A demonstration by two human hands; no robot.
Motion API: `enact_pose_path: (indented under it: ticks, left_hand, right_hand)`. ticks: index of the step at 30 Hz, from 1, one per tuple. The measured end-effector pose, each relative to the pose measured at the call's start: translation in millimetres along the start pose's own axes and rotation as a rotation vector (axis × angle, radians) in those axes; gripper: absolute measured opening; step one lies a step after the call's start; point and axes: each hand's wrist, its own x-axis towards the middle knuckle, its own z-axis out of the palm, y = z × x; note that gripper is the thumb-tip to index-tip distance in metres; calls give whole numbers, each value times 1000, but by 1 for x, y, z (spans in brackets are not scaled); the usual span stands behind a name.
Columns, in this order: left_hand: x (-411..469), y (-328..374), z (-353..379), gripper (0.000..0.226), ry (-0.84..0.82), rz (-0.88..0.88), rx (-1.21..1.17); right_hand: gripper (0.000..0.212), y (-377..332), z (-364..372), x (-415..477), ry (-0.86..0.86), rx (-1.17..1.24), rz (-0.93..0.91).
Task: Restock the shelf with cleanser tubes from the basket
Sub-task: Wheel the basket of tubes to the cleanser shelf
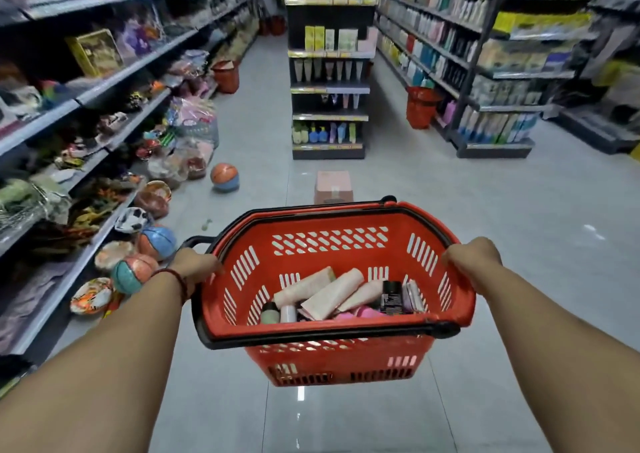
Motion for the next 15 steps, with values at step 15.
enact_pose_path:
  ticks: [15]
  left_hand:
    - [429, 319, 98, 47, -144, -64, 68]
  right_hand:
    - [13, -266, 182, 384, 95, -123, 19]
